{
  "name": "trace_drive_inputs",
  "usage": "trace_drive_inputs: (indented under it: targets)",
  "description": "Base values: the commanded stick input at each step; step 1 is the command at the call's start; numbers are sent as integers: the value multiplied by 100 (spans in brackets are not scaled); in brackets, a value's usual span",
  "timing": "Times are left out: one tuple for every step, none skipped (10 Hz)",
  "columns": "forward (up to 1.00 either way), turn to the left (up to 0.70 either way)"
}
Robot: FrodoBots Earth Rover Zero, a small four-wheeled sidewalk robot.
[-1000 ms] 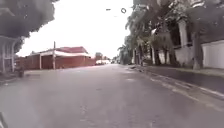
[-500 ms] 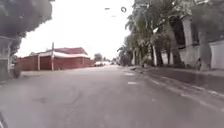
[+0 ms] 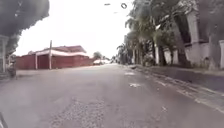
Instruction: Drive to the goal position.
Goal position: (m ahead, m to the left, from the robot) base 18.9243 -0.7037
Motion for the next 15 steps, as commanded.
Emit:
trace_drive_inputs:
  targets:
    - [70, 0]
    - [70, 0]
    - [70, 0]
    - [70, 0]
    - [70, 0]
    - [70, 0]
    - [70, 0]
    - [70, 0]
    - [70, 0]
    - [70, 0]
    - [70, 0]
    - [70, 0]
    - [70, 0]
    - [70, 0]
    - [70, 0]
